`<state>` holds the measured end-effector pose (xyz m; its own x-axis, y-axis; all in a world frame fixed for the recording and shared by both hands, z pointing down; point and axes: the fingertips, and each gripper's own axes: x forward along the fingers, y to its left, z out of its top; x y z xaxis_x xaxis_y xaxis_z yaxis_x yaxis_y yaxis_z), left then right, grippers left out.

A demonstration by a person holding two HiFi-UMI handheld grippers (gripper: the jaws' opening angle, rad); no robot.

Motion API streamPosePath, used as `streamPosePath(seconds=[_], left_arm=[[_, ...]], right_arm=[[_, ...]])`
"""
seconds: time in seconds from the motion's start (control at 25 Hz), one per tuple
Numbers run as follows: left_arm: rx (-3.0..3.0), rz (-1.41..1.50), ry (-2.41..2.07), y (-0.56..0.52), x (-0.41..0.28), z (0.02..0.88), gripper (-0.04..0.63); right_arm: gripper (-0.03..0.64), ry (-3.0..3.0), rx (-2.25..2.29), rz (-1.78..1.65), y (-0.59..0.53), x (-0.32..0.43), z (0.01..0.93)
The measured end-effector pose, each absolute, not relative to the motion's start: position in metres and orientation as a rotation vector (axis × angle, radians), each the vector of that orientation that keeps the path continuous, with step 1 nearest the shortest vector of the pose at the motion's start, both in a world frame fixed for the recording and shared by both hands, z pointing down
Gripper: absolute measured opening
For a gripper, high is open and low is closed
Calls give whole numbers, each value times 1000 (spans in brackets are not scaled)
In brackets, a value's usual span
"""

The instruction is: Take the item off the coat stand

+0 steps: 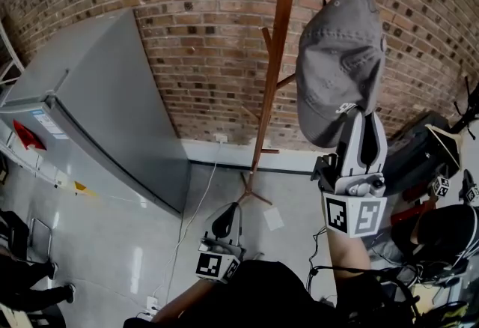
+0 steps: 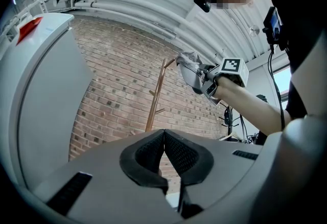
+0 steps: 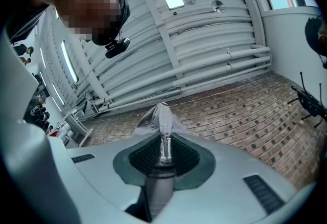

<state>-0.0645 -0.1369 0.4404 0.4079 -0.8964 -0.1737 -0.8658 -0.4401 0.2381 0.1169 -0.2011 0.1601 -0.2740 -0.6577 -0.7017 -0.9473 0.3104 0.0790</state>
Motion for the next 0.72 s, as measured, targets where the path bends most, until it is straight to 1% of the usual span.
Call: streamPosePath(seconds=[0.24, 0.72], left_arm=[[2544, -355, -1590, -133, -62, 449, 16], [2583, -362, -1521, -128, -43, 442, 17]], right_arm=[[64, 2049, -1453, 642, -195, 119, 181], [64, 2157, -1558, 535, -185, 134, 244]])
